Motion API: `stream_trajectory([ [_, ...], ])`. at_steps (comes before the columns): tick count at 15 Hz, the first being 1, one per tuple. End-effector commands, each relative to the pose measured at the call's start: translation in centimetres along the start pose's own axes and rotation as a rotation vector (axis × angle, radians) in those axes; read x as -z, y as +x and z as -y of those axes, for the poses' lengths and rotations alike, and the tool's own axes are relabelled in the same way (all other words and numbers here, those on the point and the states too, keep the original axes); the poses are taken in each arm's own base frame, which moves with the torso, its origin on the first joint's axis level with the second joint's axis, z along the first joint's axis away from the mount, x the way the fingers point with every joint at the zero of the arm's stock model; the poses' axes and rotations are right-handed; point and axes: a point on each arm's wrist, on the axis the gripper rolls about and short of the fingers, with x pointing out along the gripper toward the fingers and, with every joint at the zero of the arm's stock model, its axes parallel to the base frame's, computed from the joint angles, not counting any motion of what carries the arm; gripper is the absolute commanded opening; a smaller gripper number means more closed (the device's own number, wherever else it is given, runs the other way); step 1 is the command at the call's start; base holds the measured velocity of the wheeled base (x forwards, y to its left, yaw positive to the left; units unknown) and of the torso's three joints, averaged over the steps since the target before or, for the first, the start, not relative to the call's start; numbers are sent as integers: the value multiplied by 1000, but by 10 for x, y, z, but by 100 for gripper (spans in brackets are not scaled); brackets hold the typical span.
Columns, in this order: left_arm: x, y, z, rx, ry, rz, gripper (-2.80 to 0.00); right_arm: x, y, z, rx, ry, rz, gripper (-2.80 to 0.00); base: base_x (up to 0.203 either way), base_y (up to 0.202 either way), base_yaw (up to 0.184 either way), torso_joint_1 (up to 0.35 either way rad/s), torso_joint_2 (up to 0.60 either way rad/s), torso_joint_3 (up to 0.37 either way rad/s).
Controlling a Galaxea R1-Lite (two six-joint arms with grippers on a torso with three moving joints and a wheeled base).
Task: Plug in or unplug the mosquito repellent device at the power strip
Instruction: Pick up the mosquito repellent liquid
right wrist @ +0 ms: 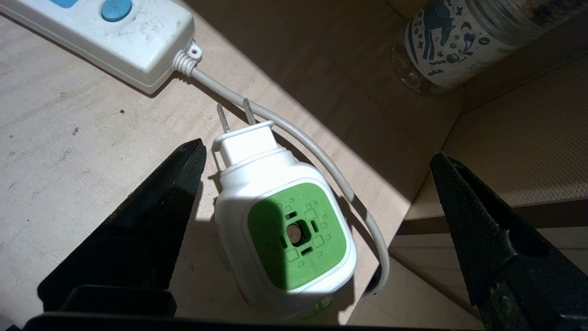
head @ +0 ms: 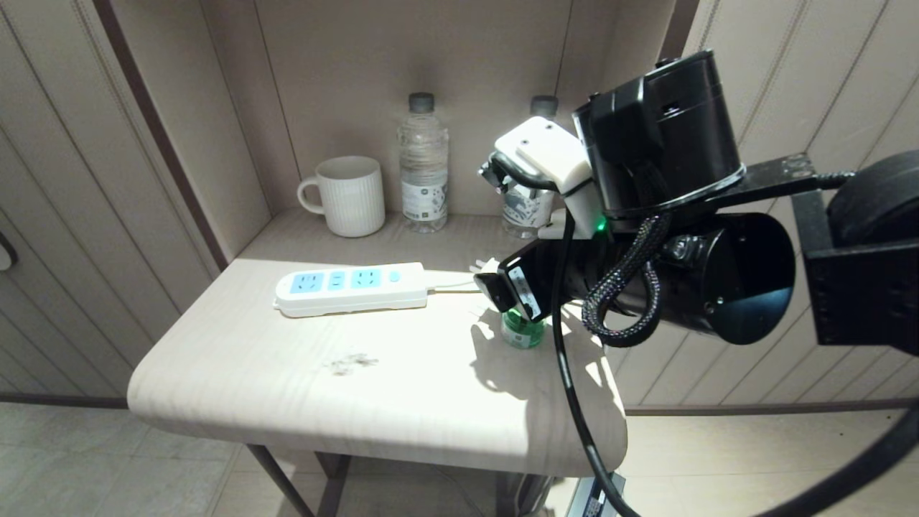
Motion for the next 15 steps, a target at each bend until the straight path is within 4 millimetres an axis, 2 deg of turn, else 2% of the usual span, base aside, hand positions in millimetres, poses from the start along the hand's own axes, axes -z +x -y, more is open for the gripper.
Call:
stream_trajectory([
  [1, 0, 0, 0, 0, 0, -1, -280, 2, -1, 0, 2, -5, -6, 0, 0, 0, 0, 0, 0, 0],
  [15, 0, 0, 0, 0, 0, -1, -280, -5, 20, -6, 16, 2, -4, 0, 0, 0, 0, 0, 0, 0],
])
